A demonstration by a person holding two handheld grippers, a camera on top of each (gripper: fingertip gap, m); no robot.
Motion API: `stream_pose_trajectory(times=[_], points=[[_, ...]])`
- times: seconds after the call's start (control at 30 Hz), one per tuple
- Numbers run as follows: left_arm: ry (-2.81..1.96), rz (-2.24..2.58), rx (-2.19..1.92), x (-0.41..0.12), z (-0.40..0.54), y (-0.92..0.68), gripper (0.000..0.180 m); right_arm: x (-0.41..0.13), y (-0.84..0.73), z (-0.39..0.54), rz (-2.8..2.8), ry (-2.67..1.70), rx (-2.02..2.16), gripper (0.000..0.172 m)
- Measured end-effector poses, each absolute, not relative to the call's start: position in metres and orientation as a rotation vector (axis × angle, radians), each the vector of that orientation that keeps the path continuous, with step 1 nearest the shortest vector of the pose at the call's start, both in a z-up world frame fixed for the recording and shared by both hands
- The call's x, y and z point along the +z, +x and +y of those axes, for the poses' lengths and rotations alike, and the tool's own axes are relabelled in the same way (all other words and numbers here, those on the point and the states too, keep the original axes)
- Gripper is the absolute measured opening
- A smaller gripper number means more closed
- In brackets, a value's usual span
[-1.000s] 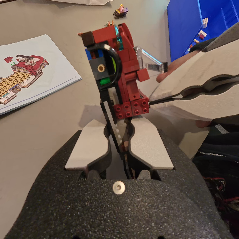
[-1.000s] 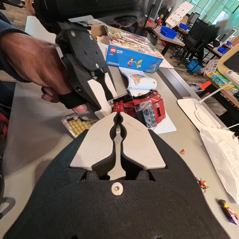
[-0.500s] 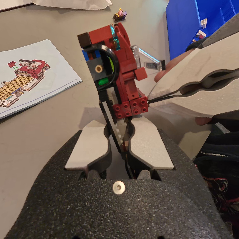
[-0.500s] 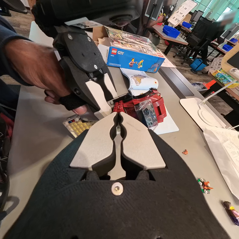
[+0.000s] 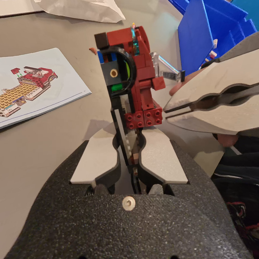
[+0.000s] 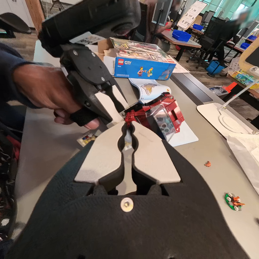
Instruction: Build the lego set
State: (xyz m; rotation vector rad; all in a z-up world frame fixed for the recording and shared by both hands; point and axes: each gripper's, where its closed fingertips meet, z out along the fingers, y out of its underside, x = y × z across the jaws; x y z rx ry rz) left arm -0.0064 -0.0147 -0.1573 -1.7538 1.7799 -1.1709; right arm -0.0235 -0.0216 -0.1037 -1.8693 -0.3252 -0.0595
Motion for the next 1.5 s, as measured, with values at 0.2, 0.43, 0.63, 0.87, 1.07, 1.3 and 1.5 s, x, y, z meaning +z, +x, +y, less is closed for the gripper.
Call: stream_pose_trajectory(times=[0.2, 0.43, 0.63, 0.87, 1.07, 1.3, 1.5], points=[[-1.856, 1.713, -1.287, -0.159, -0.015, -0.003, 0.023, -0.098, -0.020, -0.022, -0.356, -1.790, -0.170, 0.006], [-1.889, 1.734, -1.339, -0.162, -0.022, -0.006, 0.023, -0.107, -0.020, -0.018, -0.382, -1.819, -0.175, 0.004], [-1.890, 1.746, -1.344, -0.163, -0.024, -0.008, 0.023, -0.107, -0.021, -0.018, -0.371, -1.812, -0.145, 0.004], [-1.860, 1.741, -1.316, -0.158, -0.023, -0.008, 0.023, -0.102, -0.022, -0.019, -0.363, -1.787, -0.173, 0.005], [-1.883, 1.740, -1.307, -0.160, -0.023, -0.009, 0.023, -0.105, -0.021, -0.019, -0.351, -1.787, -0.193, 0.005], [-1.880, 1.720, -1.352, -0.154, -0.025, -0.005, 0.023, -0.100, -0.025, -0.020, -0.335, -1.781, -0.193, 0.000], [-1.995, 1.656, -1.489, -0.163, -0.025, -0.004, 0.023, -0.100, -0.016, -0.024, -0.272, -1.787, -0.161, 0.006]])
